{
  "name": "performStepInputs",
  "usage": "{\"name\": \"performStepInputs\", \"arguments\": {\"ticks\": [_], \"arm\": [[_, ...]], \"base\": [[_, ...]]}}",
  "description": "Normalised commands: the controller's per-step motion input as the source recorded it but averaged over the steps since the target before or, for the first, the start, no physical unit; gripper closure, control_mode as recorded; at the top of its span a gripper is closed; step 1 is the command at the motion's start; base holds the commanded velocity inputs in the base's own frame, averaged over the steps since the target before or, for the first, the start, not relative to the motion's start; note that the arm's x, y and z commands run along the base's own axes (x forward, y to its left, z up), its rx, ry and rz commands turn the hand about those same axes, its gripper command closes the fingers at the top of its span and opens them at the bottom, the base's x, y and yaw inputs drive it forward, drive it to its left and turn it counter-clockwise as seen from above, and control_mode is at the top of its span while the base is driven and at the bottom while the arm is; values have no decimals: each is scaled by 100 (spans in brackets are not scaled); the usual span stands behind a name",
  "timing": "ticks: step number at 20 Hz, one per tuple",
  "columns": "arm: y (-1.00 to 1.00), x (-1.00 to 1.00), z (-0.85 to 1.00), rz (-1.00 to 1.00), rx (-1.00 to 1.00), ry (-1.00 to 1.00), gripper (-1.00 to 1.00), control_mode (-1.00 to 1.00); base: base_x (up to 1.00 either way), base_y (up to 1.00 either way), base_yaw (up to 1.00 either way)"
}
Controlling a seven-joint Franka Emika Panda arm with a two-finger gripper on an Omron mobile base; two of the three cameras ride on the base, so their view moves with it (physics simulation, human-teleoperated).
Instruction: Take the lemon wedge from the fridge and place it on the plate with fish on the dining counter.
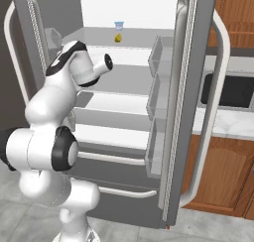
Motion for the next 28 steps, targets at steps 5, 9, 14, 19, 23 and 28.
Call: {"name": "performStepInputs", "arguments": {"ticks": [5,9,14,19,23,28], "arm": [[100,-47,-9,18,-12,-13,-100,-100],[100,-78,-14,19,-20,-25,-100,-100],[100,-68,-26,15,-17,-27,-100,-100],[100,0,-34,3,2,-18,-100,-100],[48,14,-25,0,27,-5,-100,-100],[38,7,-25,0,33,-4,-100,-100]], "base": [[0,0,0],[0,0,0],[0,0,0],[0,0,0],[0,0,0],[0,0,0]]}}
